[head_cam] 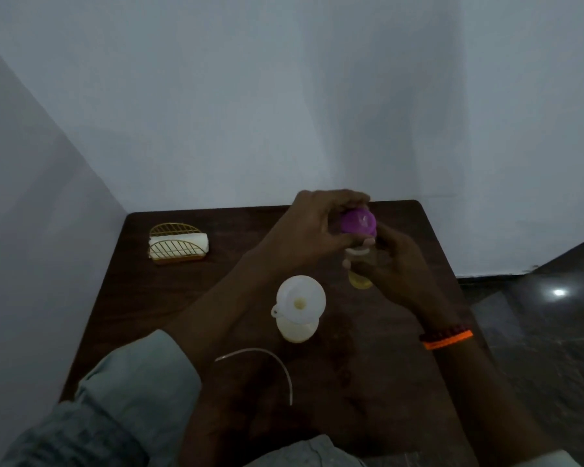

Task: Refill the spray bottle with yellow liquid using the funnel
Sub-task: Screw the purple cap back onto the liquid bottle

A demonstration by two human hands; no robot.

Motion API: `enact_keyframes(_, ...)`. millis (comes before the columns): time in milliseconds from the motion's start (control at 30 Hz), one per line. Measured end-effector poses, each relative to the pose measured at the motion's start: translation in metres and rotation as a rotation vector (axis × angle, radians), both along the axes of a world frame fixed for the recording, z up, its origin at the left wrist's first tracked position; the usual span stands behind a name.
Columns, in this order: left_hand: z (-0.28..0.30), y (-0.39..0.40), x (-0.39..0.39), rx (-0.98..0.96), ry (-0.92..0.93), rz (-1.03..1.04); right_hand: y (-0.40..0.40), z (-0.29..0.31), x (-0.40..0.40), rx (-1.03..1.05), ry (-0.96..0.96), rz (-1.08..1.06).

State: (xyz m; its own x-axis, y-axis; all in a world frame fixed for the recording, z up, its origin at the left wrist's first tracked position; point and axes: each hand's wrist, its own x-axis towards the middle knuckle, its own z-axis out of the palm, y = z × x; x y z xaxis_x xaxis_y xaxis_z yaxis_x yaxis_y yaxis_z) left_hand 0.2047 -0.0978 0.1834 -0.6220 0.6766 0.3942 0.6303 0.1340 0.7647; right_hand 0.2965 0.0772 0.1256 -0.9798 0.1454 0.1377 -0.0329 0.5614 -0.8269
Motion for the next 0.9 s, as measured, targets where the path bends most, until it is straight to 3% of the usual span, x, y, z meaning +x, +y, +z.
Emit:
enact_keyframes(267, 0.047, -0.038, -0.068, -0.015, 0.196, 0.216, -0.027, 0.050, -0.106, 0.127, 0.093, 0.176)
enact_keyframes(400, 0.054, -0.064, -0.110, -0.052, 0.227, 0.342, -0.049, 0.057, -0.176, 0.116, 0.040, 0.209)
enact_keyframes(567, 0.025, -0.095, -0.157, -0.095, 0.164, 0.507, -0.086, 0.037, -0.245, 0.262, 0.023, 0.283)
enact_keyframes(900, -0.076, -0.109, -0.233, -0.219, 0.154, 0.584, -0.118, -0.059, -0.321, 0.213, -0.154, 0.281)
